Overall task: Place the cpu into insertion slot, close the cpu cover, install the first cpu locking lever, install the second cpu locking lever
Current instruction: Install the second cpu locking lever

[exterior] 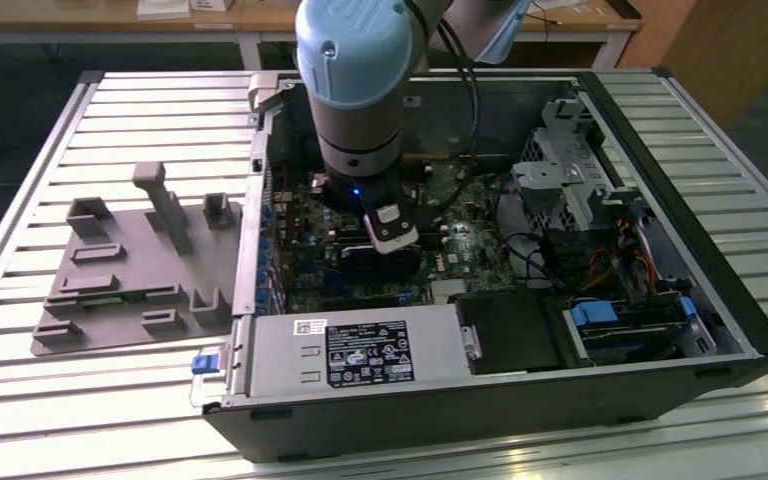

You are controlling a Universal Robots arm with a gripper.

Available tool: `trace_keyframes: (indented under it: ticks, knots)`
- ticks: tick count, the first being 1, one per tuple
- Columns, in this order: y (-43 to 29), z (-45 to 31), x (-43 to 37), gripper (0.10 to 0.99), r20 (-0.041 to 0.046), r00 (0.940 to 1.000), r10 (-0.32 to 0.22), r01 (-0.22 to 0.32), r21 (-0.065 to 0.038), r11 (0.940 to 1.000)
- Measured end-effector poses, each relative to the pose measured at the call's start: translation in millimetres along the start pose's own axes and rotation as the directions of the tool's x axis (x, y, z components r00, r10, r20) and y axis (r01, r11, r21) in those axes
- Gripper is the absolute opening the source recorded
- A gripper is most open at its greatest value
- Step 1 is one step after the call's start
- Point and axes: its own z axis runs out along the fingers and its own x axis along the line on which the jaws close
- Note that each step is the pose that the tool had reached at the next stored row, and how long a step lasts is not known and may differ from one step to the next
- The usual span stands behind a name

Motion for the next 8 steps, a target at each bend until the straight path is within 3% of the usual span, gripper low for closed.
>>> trace_keyframes:
  ticks: [8]
  knots:
    - [-0.9, 2.7, 0.8, 0.102, -0.0075, 1.0000, -0.001, 0.001, -0.029, 0.9996]
